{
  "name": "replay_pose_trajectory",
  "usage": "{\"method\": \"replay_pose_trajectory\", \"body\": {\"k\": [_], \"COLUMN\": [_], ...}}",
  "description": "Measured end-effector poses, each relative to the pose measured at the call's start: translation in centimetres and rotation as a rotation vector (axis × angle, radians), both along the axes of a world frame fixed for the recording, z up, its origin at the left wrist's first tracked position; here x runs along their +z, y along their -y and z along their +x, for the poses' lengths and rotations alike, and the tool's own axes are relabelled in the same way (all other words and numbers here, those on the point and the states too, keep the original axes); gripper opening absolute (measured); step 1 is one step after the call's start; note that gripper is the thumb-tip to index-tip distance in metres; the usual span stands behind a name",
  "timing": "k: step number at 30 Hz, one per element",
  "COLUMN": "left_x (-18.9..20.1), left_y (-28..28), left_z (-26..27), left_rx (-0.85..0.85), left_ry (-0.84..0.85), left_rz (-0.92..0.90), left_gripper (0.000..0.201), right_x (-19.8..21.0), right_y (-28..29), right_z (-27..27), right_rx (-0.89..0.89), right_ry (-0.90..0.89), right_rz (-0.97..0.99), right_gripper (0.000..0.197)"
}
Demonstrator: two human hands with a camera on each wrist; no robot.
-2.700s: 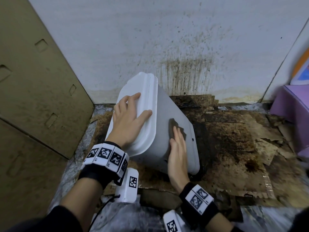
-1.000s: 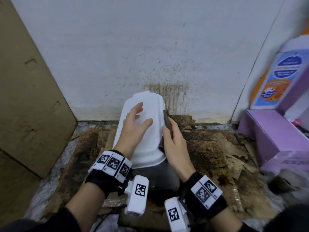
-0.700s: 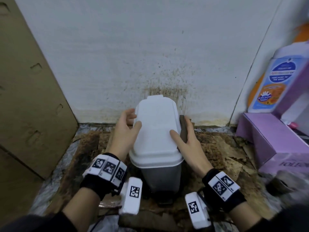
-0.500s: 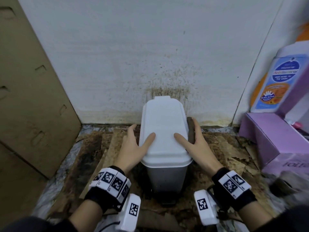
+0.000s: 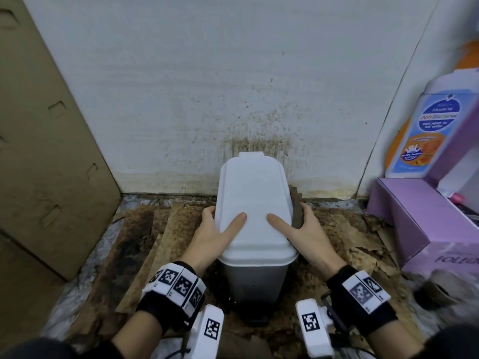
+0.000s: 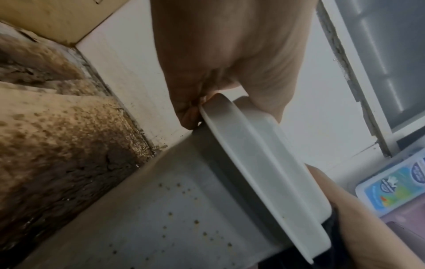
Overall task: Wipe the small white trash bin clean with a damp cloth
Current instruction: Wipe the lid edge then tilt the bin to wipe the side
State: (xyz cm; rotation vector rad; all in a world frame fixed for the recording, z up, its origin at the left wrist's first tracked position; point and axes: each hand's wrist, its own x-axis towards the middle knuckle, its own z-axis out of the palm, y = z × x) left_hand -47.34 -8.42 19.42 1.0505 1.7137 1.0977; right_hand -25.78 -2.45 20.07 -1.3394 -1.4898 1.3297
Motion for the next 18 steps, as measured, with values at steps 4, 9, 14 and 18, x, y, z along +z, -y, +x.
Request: {"method": "replay_pose_trajectory", "body": {"k": [4, 9, 14, 18], "left_x": [0.6, 2.4, 2.6, 1.8], "left_y": [0.2, -0.3, -1.0, -1.4], "left_z": [-0.3, -2.8, -4.1, -3.2], "left_rx": [-0.035, -0.16, -0.233, -0.185], "left_ry": [0.022, -0.046, -0.113, -0.11], "left_rz": [0.01, -0.01, -0.049, -0.013], "left_gripper": [0.079, 0.073, 0.07, 0.068], "right_x": [-0.3, -0.9, -1.4, -1.1], "right_y": [0.5, 3.1, 5.6, 4.6], "right_z": [-0.5, -2.6, -4.6, -4.6], "right_rx": [-0.058, -0.195, -0.281, -0.246], "right_ry": [-0.034, 0.028, 0.047, 0.047], "right_rz": [0.013, 0.064, 0.082, 0.073], "right_gripper": [0.115, 0.123, 0.114, 0.107]}}
